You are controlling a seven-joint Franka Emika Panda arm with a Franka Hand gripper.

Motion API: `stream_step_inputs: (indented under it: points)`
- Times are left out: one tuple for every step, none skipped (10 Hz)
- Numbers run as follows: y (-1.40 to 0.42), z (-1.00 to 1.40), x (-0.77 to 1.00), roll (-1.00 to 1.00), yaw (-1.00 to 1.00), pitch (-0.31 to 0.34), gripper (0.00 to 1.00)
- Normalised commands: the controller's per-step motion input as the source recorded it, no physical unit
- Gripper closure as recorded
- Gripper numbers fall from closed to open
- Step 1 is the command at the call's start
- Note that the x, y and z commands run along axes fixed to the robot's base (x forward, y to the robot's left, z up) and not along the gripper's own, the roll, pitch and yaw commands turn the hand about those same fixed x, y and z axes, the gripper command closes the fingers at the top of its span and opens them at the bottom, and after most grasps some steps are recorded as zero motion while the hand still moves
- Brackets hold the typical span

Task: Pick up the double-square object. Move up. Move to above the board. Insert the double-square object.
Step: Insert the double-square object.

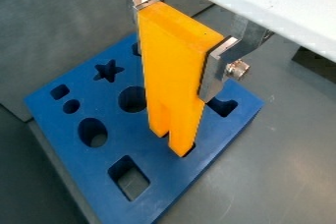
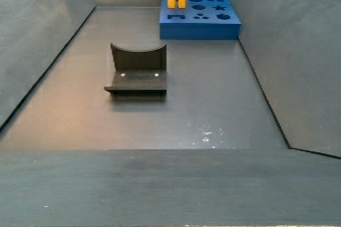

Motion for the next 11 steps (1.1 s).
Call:
stream_step_inputs:
  points:
    - [0.15, -0.26, -0.09, 0.02, 0.15, -0.020, 1.00]
    - [0.09, -0.31, -0.12, 0.05, 0.13, -0.021, 1.00]
    - [0.00, -0.62, -0.13, 0.19, 0.13, -0.010, 1.00]
    - [-0.03, -0.82, -0.12, 0.27, 0.11, -0.016, 1.00]
    - [-0.04, -0.83, -0.11, 0.27, 0.11, -0.017, 1.00]
    - [-0.05, -0.85, -0.09, 0.27, 0.10, -0.014, 1.00]
    - [-0.09, -0.85, -0.09, 0.27, 0.08, -0.014, 1.00]
    - [-0.20, -0.83, -0.11, 0.27, 0.00, 0.000, 1.00]
    - [-0.23, -0.77, -0.09, 0.28, 0.00, 0.000, 1.00]
    - [-0.29, -0.74, -0.01, 0.28, 0.00, 0.020, 1.00]
    - [-0.35, -0.74, 0.00, 0.27, 0.00, 0.054, 1.00]
